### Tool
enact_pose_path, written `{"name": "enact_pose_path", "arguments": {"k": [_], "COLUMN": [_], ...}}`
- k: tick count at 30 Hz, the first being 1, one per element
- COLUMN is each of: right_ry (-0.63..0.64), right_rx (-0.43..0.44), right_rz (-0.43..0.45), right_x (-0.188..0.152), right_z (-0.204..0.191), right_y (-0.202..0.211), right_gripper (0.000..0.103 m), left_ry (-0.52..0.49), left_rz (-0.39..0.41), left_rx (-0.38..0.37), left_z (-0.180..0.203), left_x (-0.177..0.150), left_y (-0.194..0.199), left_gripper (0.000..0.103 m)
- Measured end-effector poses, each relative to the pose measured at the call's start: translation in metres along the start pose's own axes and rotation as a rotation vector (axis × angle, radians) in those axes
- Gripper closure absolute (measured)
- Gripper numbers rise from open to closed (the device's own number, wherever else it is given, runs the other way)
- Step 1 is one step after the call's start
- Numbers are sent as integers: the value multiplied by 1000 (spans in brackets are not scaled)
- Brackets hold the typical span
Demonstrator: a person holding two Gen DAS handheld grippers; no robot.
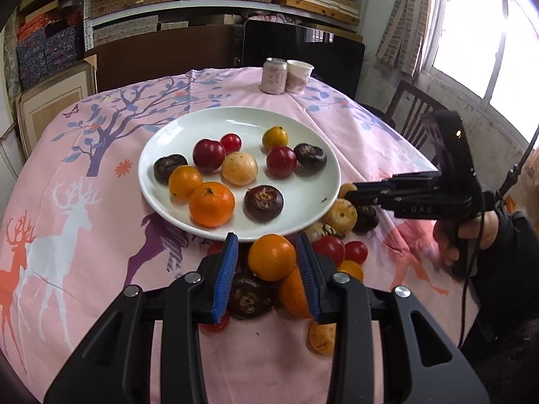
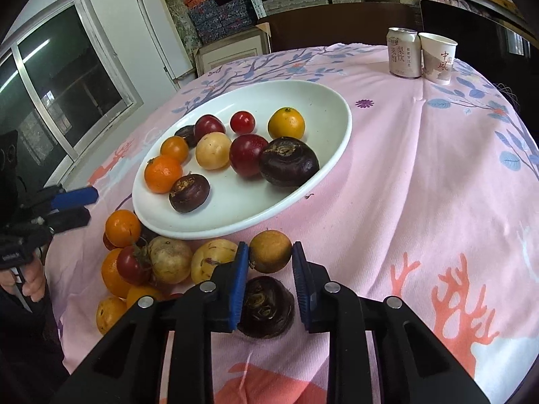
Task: Organize fruits
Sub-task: 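Grasp an orange with the left tool while the right grasps a tan round fruit, then carry the orange and tan fruit onto the plate and open both tools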
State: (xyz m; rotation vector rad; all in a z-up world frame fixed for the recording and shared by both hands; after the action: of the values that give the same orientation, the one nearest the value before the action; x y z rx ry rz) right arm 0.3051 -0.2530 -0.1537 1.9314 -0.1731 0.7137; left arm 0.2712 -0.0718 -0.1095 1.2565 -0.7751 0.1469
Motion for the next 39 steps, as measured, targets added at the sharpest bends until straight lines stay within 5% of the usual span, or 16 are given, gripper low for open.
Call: {"name": "enact_pose_path", "arguments": {"k": [10,19,23,32,39], "right_ry": [-86,-82,-89,-62,24], "right_rx": [63,84,93,44,-62], "right_rz": [88,117,129,162,226], "right_x": [-26,-30,-33,-34,4], "right_z": [8,2,2,-6,-26], "right_y": [34,40,45,60,88], "right_gripper": [76,76,76,76,76], "left_ry": [-27,-19,-11,17,35], "left_rz": [-36,-51,-35,25,91], "left_rx": [77,50,54,33,55], "left_z": [4,8,9,3,-16], "left_x": [-10,-8,-8,-6,32], "left_y": [-24,-36,-36,-4,20], "left_gripper": [62,59,67,67,67]}}
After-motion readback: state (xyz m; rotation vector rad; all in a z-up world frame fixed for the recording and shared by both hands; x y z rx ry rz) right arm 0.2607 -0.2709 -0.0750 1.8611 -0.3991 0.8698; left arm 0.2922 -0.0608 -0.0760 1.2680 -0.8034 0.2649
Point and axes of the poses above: each gripper's, at about its wrist camera, not at the fingertips, and y roughly against the way its jaws point, z to its right, x to its top, the point moved 9 cm from there along -y, roughly the way its jaws point, and after that the axes turned 6 degrees about -z, right-handed, at the moved point
